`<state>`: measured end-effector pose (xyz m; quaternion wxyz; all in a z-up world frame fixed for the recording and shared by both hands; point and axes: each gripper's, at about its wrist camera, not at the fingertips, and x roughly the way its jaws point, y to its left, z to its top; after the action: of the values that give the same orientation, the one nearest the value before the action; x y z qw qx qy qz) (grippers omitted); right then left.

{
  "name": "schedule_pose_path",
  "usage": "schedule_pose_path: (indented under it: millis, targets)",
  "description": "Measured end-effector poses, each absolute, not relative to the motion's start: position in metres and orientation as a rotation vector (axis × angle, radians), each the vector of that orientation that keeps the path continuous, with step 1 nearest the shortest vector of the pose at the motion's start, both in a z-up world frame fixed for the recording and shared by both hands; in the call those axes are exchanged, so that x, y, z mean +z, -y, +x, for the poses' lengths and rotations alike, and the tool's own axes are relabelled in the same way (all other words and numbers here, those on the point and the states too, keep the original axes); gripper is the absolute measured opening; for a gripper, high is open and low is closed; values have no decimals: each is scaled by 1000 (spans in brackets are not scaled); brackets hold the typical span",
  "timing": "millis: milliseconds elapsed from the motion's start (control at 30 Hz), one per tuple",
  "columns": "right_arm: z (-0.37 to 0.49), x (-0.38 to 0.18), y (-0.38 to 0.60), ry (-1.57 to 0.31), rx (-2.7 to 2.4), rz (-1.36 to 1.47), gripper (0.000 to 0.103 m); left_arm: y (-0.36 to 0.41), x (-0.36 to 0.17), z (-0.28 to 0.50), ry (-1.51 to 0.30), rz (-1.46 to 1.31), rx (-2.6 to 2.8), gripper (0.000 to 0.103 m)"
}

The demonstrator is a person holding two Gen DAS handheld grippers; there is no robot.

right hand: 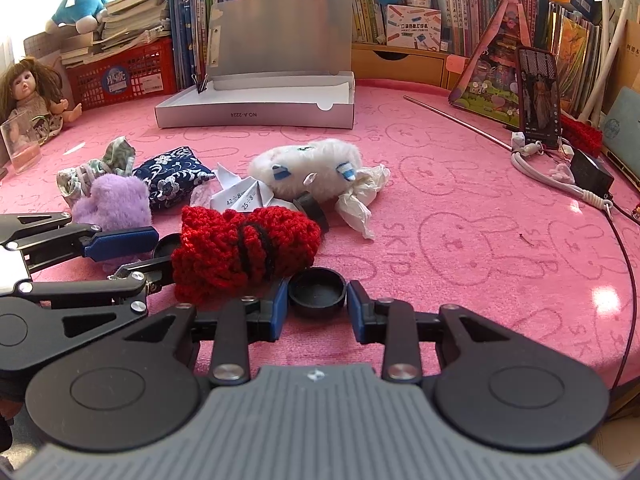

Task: Organize objects
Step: 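Grasp a black lens cap with the right gripper while the left grasps another cap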

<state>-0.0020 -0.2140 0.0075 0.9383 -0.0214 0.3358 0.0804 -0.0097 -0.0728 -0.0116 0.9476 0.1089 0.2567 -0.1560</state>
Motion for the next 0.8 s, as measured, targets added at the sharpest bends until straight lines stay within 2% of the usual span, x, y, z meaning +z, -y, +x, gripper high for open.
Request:
schedule_pose_path:
  millis: [633,700,733,800]
  targets:
    - [-6,8,210,-692,205,-54,42,61,-10,-33,-564,183,-336,38]
    - [-8,8,207,-687,213,-67,48,61,-10,-32,-558,182,-318,49]
    - [-9,8,206,-684,216,-72,57,61,-10,-31,-554,184,-316,50]
    - [-9,7,205,-678,206,-76,61,62,-11,-30,-548,184,-312,53]
